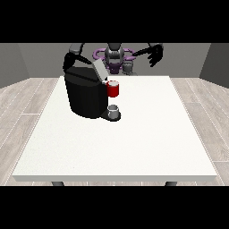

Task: Insert the coffee pod into the coffee machine and close the lid

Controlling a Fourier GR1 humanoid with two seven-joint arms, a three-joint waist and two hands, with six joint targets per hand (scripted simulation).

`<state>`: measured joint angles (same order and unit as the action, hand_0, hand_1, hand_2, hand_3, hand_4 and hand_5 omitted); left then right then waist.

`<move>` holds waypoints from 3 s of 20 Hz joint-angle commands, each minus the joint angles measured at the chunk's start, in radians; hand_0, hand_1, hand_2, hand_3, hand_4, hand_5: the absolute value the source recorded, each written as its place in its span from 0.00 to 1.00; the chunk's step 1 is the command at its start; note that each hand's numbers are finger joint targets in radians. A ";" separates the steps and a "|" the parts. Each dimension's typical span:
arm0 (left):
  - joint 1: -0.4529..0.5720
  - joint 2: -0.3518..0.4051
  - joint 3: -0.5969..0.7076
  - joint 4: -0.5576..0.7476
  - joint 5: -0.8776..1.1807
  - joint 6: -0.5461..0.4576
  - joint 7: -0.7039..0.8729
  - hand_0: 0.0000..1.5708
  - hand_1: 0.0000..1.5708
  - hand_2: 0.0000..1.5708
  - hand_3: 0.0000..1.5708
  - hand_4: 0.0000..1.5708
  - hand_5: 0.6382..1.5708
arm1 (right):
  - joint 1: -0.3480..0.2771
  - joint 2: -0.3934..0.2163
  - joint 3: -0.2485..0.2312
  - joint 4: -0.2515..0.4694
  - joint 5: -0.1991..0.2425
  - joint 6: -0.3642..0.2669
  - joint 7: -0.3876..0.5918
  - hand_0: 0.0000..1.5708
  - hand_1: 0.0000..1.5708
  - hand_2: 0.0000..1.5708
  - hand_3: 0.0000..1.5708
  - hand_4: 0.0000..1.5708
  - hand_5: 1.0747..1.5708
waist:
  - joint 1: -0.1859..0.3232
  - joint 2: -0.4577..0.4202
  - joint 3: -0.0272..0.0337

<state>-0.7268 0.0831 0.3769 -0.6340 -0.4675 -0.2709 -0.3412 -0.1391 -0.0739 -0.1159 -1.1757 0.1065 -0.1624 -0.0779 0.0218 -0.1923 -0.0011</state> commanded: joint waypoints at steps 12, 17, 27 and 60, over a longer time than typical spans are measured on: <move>0.289 -0.083 -0.075 -0.091 0.176 -0.052 0.042 0.00 0.00 0.00 0.00 0.23 1.00 | -0.139 -0.059 0.071 -0.101 0.013 0.114 0.141 0.00 0.00 0.00 0.00 0.05 1.00 | 0.144 -0.148 0.0012; 0.278 -0.083 -0.083 -0.250 0.201 -0.055 0.108 0.00 0.00 0.00 0.00 0.23 1.00 | -0.244 -0.145 -0.045 -0.096 -0.109 0.203 0.207 0.00 0.00 0.00 0.00 0.00 1.00 | 0.132 -0.037 0.0013; 0.302 -0.075 -0.181 -0.438 0.257 -0.004 0.135 0.00 0.00 0.00 0.00 0.22 1.00 | -0.403 -0.130 -0.120 0.061 -0.183 0.172 0.189 0.00 0.00 0.00 0.00 0.11 1.00 | 0.188 0.131 0.0014; 0.424 0.009 -0.216 -0.774 0.371 0.012 0.288 0.00 0.00 0.00 0.00 0.24 1.00 | -0.742 -0.122 0.025 0.187 -0.067 0.178 0.191 0.00 0.00 0.00 0.00 0.07 1.00 | 0.191 0.281 0.0009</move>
<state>-0.2620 0.0829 0.1517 -1.4109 -0.1142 -0.2533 -0.0735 -0.7761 -0.1937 -0.1177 -0.9816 0.0205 0.0013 0.1035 0.1765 0.0705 0.0054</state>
